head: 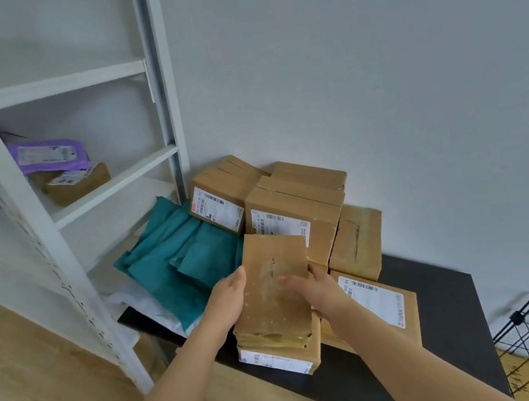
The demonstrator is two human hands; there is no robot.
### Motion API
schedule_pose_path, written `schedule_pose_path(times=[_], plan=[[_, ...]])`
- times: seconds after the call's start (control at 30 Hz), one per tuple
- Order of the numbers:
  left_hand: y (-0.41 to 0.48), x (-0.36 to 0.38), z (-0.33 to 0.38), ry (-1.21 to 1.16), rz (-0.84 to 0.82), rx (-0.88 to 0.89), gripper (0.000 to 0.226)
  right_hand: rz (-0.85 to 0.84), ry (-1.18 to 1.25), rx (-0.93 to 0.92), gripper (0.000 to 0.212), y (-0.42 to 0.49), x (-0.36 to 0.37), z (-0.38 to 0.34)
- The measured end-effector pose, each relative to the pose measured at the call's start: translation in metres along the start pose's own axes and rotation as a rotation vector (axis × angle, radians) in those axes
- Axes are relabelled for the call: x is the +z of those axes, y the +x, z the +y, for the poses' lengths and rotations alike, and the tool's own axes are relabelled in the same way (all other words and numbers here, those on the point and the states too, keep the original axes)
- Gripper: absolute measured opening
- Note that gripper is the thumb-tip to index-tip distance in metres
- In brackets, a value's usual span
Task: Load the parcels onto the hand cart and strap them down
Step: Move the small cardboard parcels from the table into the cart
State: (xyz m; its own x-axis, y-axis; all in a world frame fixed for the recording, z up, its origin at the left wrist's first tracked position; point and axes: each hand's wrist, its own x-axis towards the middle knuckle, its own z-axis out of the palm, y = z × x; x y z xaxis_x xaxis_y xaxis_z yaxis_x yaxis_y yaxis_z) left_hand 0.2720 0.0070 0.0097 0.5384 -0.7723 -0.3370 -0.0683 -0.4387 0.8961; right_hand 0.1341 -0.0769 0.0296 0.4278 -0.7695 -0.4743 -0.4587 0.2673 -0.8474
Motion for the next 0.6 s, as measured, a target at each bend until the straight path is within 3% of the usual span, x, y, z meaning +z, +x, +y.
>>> schedule_pose_path(times=[0.2, 0.37, 0.43, 0.5, 0.6], plan=[[-0.009, -0.007, 0.005, -0.071, 0.021, 0.216, 0.034, 0.096, 0.124, -0.019, 0.081, -0.012, -0.011, -0.002], [-0.02, -0.004, 0.012, -0.038, 0.057, 0.441, 0.044, 0.193, 0.224, -0.051, 0.083, -0.025, -0.025, -0.01], [-0.025, -0.002, 0.022, -0.071, 0.021, 0.371, 0.067, 0.195, 0.244, -0.038, 0.082, -0.03, -0.03, -0.012], [-0.032, 0.0, 0.031, -0.218, -0.121, 0.175, 0.094, 0.159, 0.278, -0.012, 0.08, -0.034, -0.034, -0.014], [-0.041, 0.008, 0.042, -0.441, -0.32, -0.018, 0.081, 0.147, 0.243, -0.015, 0.078, -0.039, -0.039, -0.018]])
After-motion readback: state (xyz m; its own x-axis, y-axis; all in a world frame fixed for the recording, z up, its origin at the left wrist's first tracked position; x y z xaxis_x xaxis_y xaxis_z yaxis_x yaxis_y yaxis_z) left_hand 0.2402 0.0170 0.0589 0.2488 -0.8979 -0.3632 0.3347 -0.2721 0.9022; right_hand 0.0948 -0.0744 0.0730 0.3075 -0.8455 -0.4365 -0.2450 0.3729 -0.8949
